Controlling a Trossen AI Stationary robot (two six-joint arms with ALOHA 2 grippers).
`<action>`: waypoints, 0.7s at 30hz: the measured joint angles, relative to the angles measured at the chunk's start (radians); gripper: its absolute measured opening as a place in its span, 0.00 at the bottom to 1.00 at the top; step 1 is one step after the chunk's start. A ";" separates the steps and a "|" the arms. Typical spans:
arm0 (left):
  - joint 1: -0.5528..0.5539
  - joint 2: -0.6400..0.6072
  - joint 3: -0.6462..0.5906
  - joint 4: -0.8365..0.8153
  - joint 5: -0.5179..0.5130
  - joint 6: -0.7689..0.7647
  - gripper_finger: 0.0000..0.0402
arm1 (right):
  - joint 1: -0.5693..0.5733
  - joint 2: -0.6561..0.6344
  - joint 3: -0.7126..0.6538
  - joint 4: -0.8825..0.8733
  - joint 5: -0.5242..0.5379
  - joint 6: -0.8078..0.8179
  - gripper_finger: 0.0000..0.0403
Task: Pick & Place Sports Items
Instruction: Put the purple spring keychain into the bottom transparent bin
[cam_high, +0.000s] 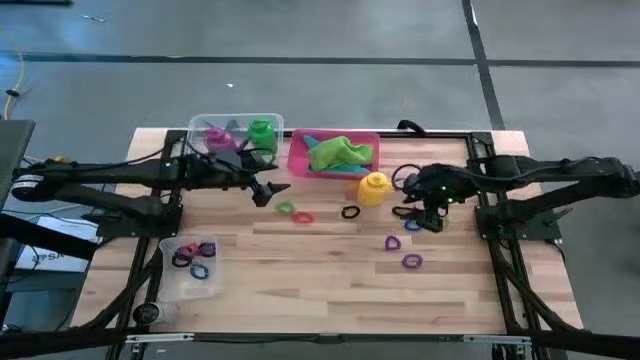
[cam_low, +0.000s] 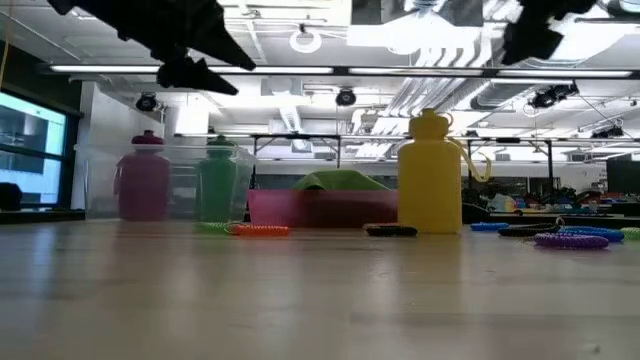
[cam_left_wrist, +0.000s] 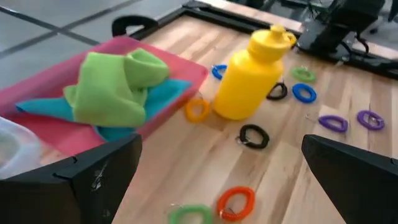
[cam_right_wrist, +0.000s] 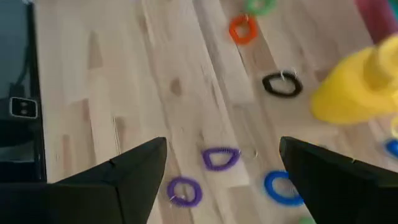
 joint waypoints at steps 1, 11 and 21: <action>-0.007 0.007 0.000 0.000 0.000 -0.001 0.90 | 0.010 0.000 0.000 -0.012 0.014 0.028 0.62; -0.076 0.040 0.000 0.000 0.000 -0.001 0.90 | 0.102 0.003 0.000 -0.055 0.044 0.217 0.62; -0.103 0.040 0.000 0.001 0.000 -0.001 0.90 | 0.202 0.138 0.000 -0.055 0.052 0.238 0.62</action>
